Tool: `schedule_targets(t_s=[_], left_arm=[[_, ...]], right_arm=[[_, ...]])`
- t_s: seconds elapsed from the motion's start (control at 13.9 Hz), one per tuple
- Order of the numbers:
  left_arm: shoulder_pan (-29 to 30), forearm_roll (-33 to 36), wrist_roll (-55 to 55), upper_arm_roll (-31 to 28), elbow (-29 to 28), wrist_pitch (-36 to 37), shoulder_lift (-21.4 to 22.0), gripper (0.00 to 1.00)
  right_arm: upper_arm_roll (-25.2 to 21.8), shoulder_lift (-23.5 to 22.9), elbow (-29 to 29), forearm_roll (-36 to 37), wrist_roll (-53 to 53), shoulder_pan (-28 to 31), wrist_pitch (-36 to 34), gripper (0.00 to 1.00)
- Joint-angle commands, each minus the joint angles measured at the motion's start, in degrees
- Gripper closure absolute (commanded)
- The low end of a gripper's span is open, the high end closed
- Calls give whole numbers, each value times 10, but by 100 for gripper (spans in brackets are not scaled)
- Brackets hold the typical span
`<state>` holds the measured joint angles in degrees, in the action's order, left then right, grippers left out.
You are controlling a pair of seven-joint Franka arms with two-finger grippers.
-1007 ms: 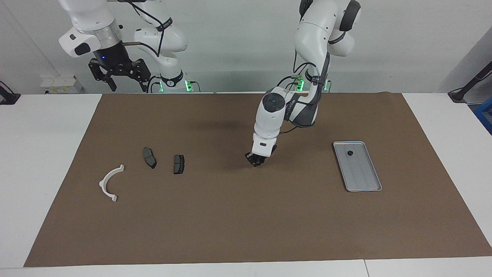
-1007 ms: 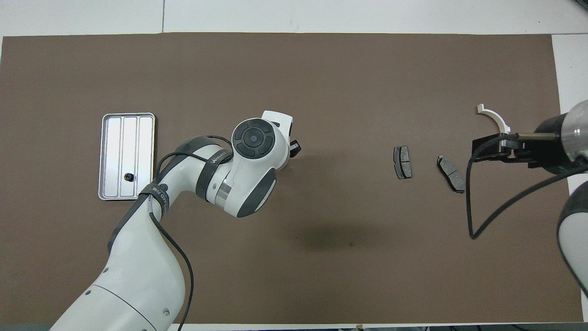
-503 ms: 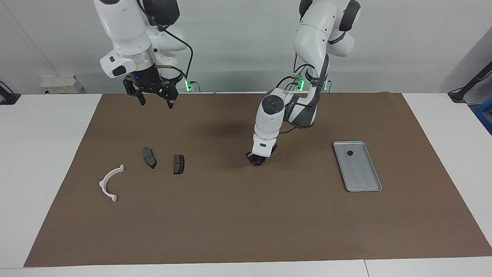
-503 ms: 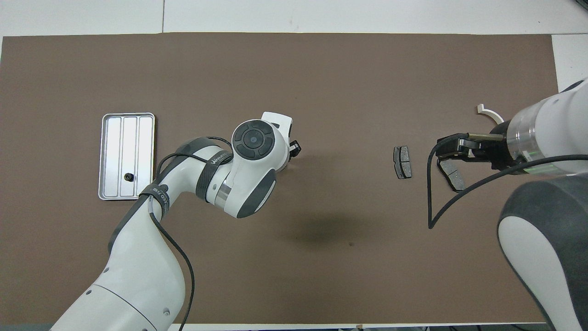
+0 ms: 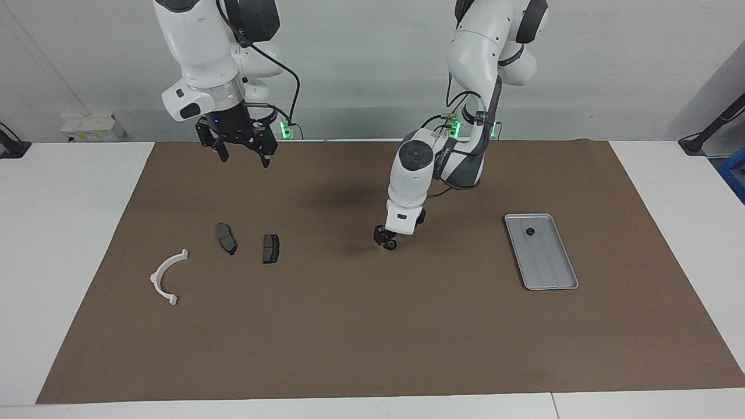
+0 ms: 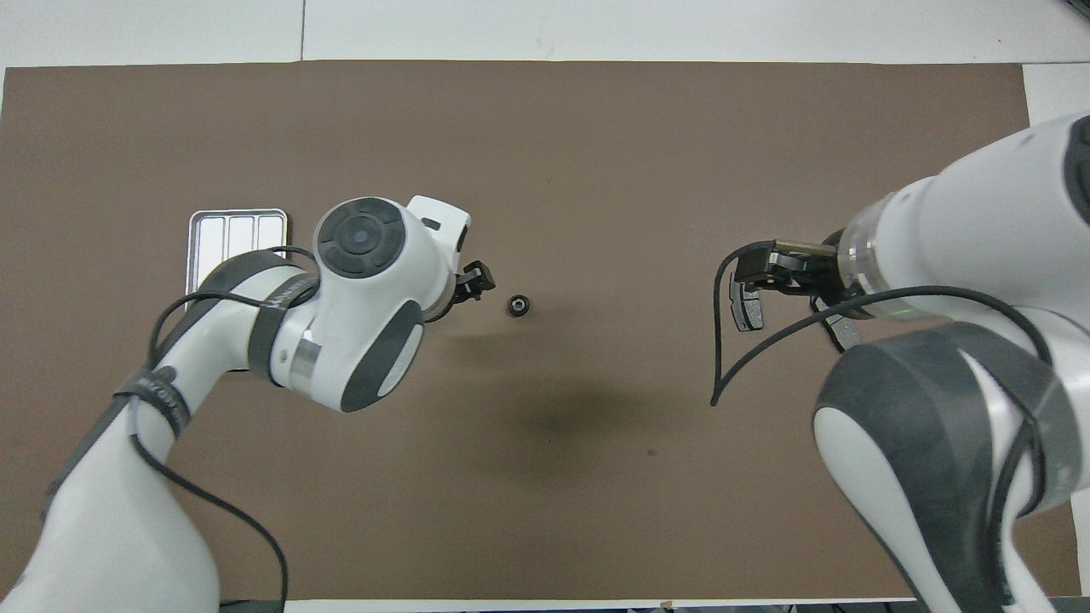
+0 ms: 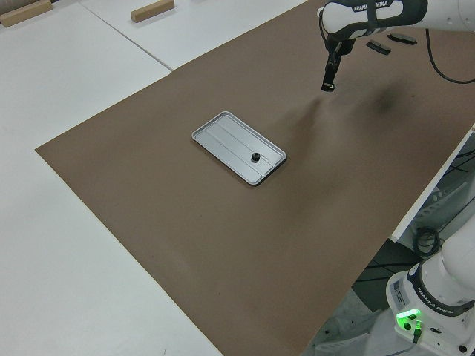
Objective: Place bearing gear from tray to pile
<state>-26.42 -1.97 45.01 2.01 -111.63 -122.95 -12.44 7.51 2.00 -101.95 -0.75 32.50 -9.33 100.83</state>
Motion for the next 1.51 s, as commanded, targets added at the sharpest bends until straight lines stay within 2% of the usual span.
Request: schedule_targets(t_s=[0.0, 0.14, 0.36, 0.5, 0.65, 0.86, 0.93, 1.15, 1.44], left_arm=[[77, -1, -131, 4, -112, -4, 93, 0], [133, -1, -220, 3, -116, 3, 95, 0], [245, -2, -426, 3, -115, -19, 89, 20], [283, -1, -458, 3, -117, -47, 74, 32], [287, -1, -460, 3, -122, -69, 54, 40], [291, -1, -464, 3, -152, -107, 52, 44], [291, -1, -464, 3, -154, -111, 51, 46], [291, -1, -466, 3, -168, -121, 51, 46], [291, -1, -465, 3, -186, -128, 53, 49]], right_arm=[[-1, -37, -3, 0, 93, -52, 40, 0], [-1, -72, 5, 0, 153, -93, 67, 0], [-1, -147, 53, 26, 280, -157, 98, 1], [-1, -197, 95, 34, 317, -184, 108, 4], [-1, -239, 124, 43, 331, -204, 108, 5], [-2, -325, 189, 91, 382, -237, 111, 6], [-1, -352, 205, 105, 402, -242, 138, 8], [-1, -386, 207, 108, 405, -236, 191, 8], [-2, -399, 207, 109, 402, -223, 210, 7]])
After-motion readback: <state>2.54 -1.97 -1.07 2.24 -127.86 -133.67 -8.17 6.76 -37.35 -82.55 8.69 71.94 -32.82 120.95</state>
